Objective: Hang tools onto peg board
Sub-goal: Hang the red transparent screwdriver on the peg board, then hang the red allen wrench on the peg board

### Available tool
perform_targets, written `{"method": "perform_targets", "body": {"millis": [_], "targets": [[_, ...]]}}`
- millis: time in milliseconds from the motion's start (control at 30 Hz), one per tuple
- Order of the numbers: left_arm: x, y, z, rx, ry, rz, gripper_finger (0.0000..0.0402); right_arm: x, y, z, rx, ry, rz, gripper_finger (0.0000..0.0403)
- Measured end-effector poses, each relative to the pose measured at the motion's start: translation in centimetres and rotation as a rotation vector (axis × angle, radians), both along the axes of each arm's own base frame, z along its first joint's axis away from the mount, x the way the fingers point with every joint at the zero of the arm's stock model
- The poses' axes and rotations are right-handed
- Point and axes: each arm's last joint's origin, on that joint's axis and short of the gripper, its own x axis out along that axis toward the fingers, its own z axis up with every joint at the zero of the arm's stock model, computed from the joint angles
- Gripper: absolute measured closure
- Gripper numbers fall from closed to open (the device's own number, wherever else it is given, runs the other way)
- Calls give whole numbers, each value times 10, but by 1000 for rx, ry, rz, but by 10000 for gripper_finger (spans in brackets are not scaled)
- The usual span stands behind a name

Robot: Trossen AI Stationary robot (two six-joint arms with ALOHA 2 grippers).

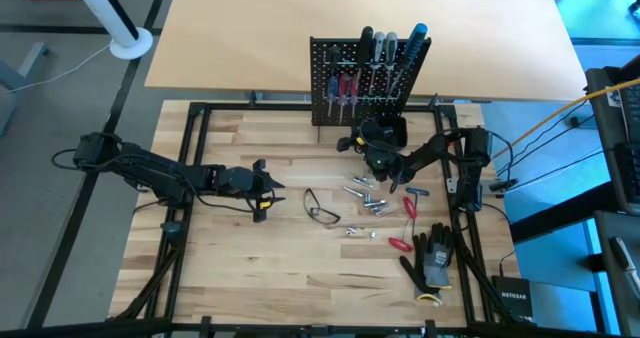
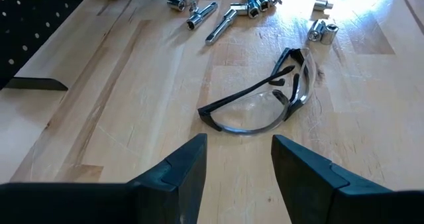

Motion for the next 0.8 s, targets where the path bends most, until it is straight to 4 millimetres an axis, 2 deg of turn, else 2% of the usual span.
{"method": "perform_targets", "body": {"millis": [200,333,633,800], "targets": [[0,0,0,0,0,0,242,1,1,0,-1,3,8,271],[0,0,0,0,0,0,242,3,9,4,-18,15,27,247],[0,0,0,0,0,0,242,4,35,29,-107,85,66,241],[0,0,0,0,0,0,242,4,57,45,-152,107,107,241]]}}
